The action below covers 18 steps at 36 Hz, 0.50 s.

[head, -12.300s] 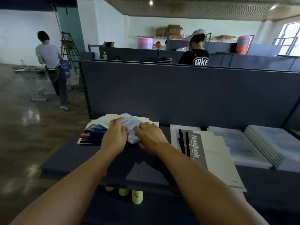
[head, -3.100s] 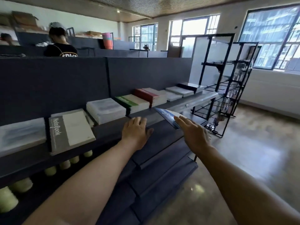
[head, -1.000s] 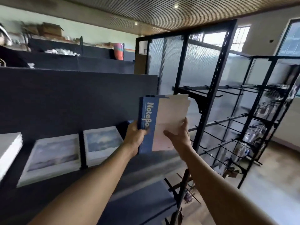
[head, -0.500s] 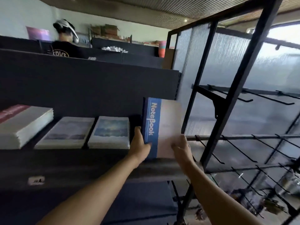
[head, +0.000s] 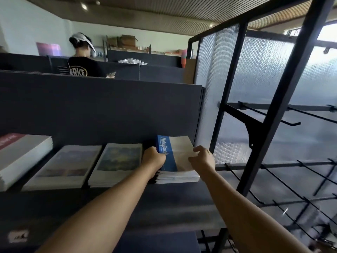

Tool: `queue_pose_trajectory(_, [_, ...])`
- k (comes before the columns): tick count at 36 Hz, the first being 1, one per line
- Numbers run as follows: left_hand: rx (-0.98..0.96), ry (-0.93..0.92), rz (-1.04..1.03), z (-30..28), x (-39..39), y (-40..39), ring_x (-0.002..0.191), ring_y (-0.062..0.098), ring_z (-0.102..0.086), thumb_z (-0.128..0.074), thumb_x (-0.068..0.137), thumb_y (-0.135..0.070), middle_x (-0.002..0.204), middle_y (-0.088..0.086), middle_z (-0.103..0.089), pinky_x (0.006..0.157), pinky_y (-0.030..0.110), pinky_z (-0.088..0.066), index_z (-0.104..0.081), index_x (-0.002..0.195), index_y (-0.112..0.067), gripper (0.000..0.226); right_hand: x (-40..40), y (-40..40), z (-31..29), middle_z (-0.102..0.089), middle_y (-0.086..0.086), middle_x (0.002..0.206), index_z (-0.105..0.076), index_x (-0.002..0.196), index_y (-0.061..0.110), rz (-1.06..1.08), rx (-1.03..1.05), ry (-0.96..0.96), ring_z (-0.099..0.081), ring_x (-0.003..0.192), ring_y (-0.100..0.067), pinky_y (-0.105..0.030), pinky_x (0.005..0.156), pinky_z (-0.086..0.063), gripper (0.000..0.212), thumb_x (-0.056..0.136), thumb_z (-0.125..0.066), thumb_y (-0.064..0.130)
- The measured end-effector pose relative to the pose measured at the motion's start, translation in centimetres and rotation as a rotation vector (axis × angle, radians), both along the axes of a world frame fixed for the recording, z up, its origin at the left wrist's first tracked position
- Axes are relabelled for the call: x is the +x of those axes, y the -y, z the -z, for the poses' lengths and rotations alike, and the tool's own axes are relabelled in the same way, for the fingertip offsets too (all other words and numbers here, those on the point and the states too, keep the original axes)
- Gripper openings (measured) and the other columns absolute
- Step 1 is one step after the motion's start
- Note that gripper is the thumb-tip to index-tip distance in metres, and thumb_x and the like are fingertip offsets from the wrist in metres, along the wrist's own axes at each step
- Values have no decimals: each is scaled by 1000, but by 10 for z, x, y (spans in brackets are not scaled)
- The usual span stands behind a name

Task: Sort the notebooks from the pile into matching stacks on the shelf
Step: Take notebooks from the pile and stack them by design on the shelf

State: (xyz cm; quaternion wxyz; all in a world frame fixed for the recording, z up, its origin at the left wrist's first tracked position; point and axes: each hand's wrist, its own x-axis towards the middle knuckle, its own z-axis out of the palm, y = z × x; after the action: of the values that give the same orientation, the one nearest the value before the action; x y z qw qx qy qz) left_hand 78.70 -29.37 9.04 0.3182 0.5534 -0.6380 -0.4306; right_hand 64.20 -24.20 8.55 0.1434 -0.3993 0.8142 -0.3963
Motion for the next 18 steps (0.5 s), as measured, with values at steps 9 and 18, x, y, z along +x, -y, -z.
queue_pose_trajectory(9, [-131,223,41,15,-11,13,127,33,-43,-49,87,-4,144,12,-39,105,45,-41,-37,145,-14,60,0,13,21,-45,-6,136,-50,133,27,32,135,-182,-38,125,-28,-37,99,-38,42,90,-50,23])
queue_pose_trajectory(18, [-157,303,96,22,-22,12,135,29,-36,-34,96,-4,154,10,-26,110,33,-33,-37,147,-12,51,3,6,23,-55,-9,131,-41,139,21,-91,118,-106,-55,113,-28,-36,91,-47,48,92,-43,19])
